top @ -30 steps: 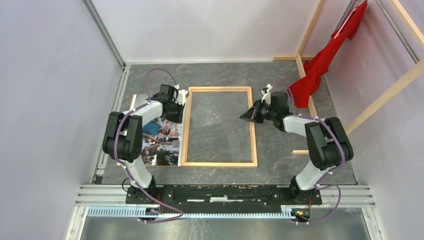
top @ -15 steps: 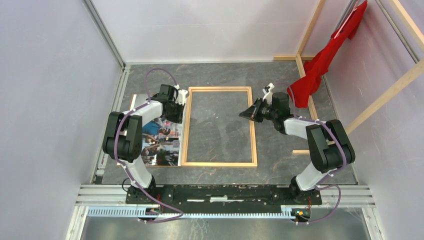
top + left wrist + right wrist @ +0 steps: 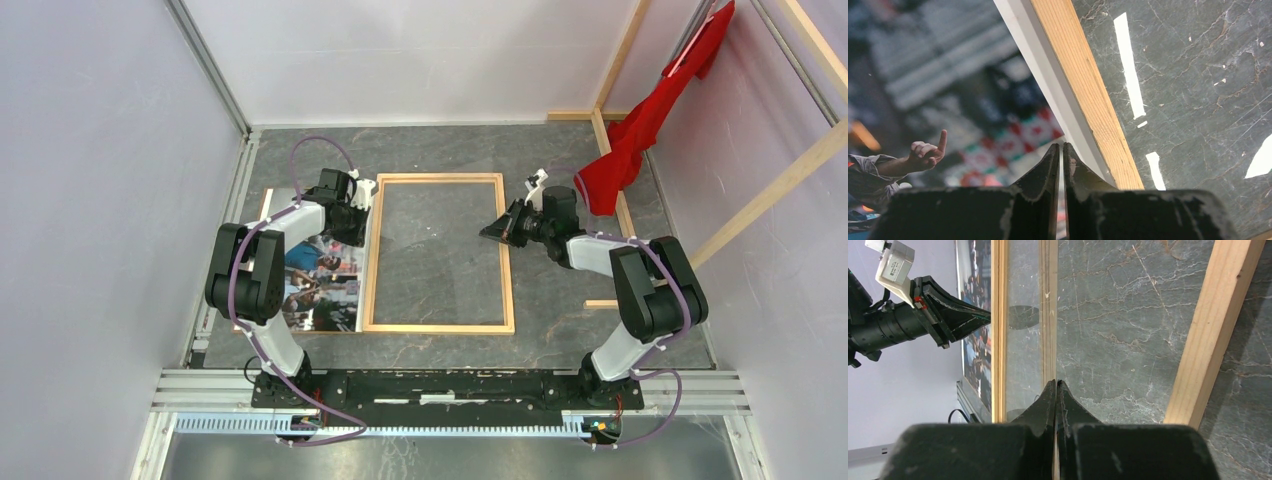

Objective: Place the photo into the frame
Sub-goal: Place the photo frame item in the photo frame, then move the photo frame to the center of the board.

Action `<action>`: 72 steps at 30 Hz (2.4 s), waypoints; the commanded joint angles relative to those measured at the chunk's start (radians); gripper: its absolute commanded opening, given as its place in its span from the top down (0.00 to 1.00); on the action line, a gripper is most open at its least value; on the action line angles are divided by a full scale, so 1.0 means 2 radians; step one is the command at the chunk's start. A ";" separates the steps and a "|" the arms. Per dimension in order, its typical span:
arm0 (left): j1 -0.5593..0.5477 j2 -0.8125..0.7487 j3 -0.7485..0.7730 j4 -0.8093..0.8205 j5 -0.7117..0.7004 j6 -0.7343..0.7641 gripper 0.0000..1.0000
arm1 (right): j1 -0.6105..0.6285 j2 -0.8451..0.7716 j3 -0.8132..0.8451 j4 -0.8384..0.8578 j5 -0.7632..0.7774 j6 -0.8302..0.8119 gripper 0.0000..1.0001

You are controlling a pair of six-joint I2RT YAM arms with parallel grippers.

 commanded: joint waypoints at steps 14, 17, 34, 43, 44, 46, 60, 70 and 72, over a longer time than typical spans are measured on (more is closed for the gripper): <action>-0.002 -0.004 -0.004 0.009 -0.007 -0.006 0.87 | 0.007 0.006 0.061 -0.095 0.069 -0.101 0.45; -0.002 -0.005 -0.005 0.009 -0.006 -0.005 0.87 | 0.009 0.009 0.062 -0.103 0.077 -0.108 0.40; -0.002 -0.005 -0.004 0.007 -0.009 -0.004 0.87 | 0.014 -0.006 0.114 -0.200 0.162 -0.179 0.19; -0.002 -0.007 -0.005 0.006 -0.010 -0.003 0.87 | 0.015 -0.004 0.121 -0.204 0.159 -0.179 0.19; -0.002 -0.007 -0.005 0.006 -0.010 -0.003 0.87 | 0.016 -0.003 0.120 -0.202 0.158 -0.178 0.19; -0.002 -0.007 -0.005 0.007 -0.009 -0.003 0.87 | 0.020 -0.001 0.118 -0.199 0.157 -0.176 0.20; -0.014 -0.002 -0.010 0.012 0.002 -0.008 0.87 | 0.020 -0.008 0.159 -0.221 0.162 -0.178 0.19; -0.051 0.014 0.007 0.018 -0.009 -0.016 0.87 | 0.010 -0.030 0.150 -0.246 0.172 -0.187 0.17; -0.052 0.015 0.014 0.017 -0.010 -0.016 0.87 | 0.011 -0.034 0.148 -0.249 0.174 -0.186 0.17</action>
